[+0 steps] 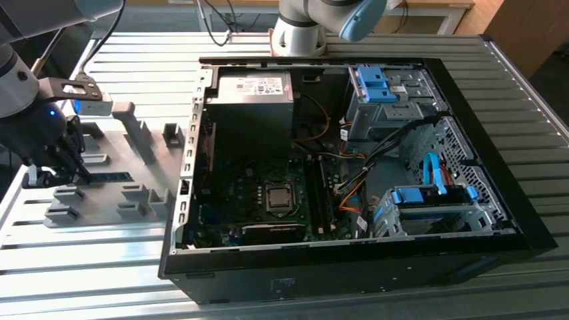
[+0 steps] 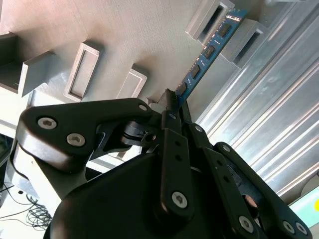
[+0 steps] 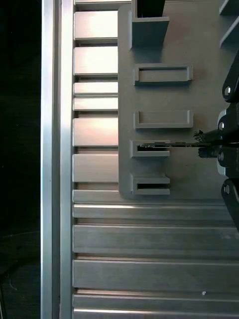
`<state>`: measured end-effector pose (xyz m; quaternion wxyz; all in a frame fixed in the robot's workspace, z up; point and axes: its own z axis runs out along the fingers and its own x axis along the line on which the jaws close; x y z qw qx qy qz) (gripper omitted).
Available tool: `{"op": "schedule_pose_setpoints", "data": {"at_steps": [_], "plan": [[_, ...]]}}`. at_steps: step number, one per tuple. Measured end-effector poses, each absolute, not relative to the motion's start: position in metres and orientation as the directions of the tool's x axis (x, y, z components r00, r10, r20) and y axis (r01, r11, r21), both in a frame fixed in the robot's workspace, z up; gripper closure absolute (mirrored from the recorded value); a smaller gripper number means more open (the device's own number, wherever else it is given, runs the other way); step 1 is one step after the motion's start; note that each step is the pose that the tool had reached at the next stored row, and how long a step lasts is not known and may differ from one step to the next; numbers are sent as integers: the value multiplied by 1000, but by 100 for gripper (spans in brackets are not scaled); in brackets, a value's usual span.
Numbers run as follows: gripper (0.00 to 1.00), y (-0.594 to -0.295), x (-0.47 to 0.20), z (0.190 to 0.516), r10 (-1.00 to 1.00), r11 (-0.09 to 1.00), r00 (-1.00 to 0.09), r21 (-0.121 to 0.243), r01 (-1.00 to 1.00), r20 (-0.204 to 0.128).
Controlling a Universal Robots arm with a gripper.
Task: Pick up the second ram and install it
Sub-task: 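Pick up the second ram and move it above second insertion slot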
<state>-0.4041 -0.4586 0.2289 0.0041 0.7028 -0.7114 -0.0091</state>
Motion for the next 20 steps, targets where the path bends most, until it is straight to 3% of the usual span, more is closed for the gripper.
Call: {"op": "schedule_pose_setpoints", "data": {"at_steps": [20], "plan": [[86, -459, -404, 243, -1000, 12, -12, 19, -1000, -7]]}}
